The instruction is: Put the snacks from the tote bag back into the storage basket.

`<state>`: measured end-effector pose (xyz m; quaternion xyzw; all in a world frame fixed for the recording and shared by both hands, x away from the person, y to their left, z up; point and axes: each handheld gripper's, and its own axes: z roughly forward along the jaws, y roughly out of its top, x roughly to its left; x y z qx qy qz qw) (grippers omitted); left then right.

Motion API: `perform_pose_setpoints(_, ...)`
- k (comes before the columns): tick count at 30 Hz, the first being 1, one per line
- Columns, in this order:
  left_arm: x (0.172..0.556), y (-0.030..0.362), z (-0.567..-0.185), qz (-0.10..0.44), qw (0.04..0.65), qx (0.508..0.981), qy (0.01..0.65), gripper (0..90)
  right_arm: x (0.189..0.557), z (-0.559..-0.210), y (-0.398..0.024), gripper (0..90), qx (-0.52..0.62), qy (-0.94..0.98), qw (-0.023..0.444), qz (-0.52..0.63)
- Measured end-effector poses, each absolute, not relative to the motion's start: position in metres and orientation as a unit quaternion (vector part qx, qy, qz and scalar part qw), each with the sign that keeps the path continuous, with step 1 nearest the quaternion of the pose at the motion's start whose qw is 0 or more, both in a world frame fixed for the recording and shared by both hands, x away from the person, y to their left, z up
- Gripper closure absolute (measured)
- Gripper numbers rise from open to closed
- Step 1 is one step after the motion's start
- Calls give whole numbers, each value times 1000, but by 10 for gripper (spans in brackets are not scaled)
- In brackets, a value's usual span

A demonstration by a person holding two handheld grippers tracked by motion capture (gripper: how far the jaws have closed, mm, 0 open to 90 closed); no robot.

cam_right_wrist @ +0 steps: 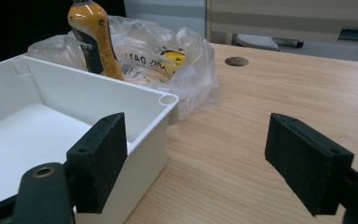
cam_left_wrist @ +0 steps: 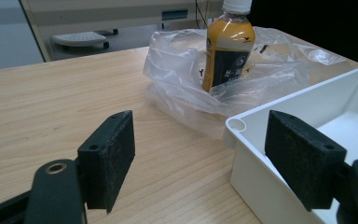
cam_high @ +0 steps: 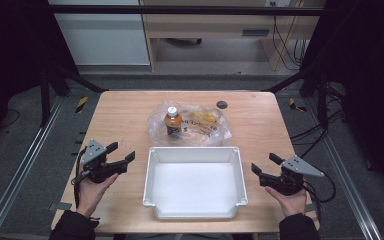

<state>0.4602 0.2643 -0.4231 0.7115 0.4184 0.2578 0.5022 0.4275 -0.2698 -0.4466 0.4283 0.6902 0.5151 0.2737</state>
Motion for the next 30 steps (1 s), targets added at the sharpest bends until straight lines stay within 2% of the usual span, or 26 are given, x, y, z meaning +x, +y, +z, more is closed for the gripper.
perform_pose_setpoints(30, 473, 252, -414, 267, 497, 716, 411, 223, 426, -448, -270, 198, 442, 685, 291, 501)
